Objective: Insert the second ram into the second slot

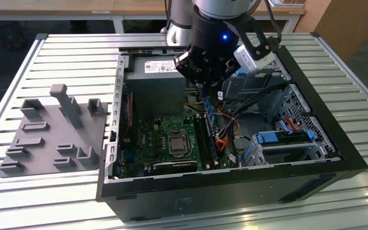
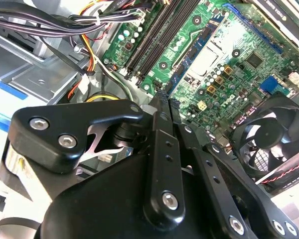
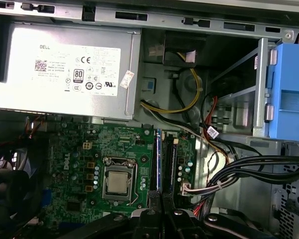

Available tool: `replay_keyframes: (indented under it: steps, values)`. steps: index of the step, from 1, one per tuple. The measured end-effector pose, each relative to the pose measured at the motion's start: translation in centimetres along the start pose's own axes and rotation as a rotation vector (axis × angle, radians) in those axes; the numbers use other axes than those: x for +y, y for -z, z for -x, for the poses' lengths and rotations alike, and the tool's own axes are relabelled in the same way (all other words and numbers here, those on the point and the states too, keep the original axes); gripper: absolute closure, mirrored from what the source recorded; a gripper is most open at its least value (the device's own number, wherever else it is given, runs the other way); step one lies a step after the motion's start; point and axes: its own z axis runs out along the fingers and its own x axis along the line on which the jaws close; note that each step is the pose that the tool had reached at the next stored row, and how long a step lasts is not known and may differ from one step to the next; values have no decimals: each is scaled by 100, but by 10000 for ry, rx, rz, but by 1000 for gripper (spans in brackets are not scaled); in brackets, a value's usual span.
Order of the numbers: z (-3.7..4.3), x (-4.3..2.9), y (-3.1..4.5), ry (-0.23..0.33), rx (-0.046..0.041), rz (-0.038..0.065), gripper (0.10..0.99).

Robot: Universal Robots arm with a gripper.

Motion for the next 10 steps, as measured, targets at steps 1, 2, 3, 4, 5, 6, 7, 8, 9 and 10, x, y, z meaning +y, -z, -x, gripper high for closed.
replay_keyframes:
  steps: [1, 2, 3, 4, 5, 6, 7, 8, 9, 10]
  values:
    - [0, 0, -3, 0, 0, 1, 957]
    - [0, 0, -5, 0, 0, 0, 957]
    - [0, 0, -8, 0, 0, 0, 957]
    - [0, 0, -11, 0, 0, 0, 957]
    - [0, 0, -13, 0, 0, 0, 957]
    - [0, -1, -16, 0, 0, 0, 957]
    - [0, -1, -18, 0, 0, 0, 957]
    - [0, -1, -21, 0, 0, 0, 957]
    - [0, -1, -24, 0, 0, -1, 957]
    - [0, -1, -26, 0, 1, -1, 957]
